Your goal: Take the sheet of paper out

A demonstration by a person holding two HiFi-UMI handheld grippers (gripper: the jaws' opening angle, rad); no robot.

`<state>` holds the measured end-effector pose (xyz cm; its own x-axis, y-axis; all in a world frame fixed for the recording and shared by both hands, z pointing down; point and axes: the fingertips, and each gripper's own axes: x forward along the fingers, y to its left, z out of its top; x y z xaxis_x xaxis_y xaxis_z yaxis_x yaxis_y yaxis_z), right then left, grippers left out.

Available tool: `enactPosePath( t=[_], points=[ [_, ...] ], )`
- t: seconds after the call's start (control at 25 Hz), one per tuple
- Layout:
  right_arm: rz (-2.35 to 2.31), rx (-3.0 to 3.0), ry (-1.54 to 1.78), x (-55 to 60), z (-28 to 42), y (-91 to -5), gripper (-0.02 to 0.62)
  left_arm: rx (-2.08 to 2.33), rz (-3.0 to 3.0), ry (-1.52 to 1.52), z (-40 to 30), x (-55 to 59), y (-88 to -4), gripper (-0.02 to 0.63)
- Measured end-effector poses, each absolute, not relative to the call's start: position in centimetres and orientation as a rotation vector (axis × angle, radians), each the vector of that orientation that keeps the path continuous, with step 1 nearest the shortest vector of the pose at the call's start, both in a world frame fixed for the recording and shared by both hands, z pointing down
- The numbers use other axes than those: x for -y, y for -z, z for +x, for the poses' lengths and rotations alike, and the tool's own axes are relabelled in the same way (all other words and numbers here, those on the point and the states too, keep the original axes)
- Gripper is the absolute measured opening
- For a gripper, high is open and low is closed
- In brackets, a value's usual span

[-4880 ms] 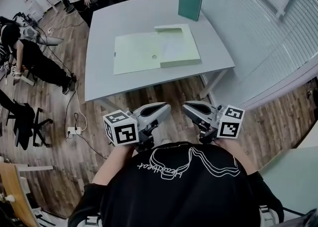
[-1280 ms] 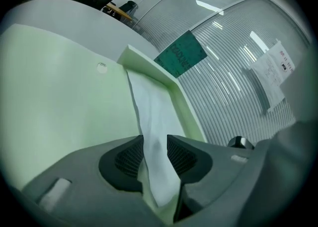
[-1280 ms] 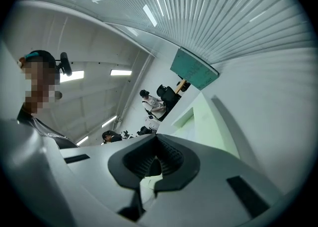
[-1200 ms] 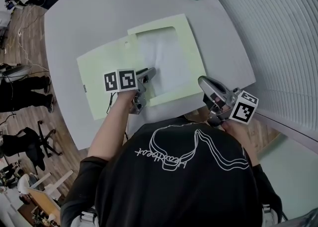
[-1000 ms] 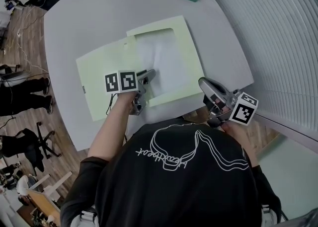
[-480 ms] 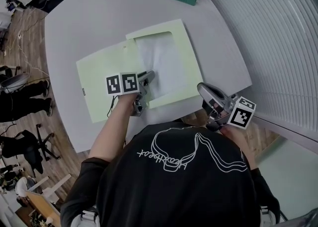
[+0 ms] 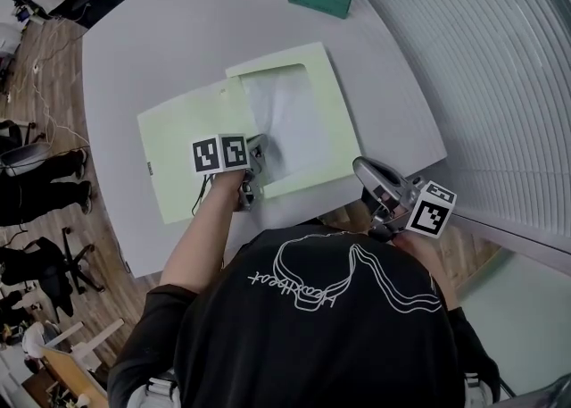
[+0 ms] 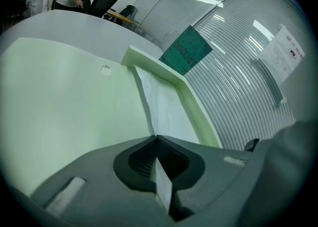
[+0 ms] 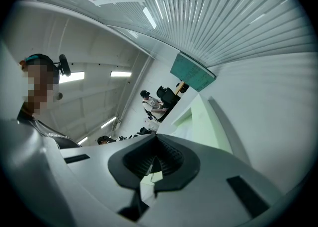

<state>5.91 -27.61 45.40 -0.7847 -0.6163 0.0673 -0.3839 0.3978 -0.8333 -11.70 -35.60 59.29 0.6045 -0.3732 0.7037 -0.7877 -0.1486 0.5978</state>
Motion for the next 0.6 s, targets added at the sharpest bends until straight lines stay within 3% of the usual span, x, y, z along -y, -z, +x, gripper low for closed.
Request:
enactPosePath(
  t=[0.6],
  points=[
    [-0.837,-2.494,1.331,26.6,3.9,-46.2,0.009,1.005,1.791,-0.478,-15.7,34.0,-59.8,0.012]
  ],
)
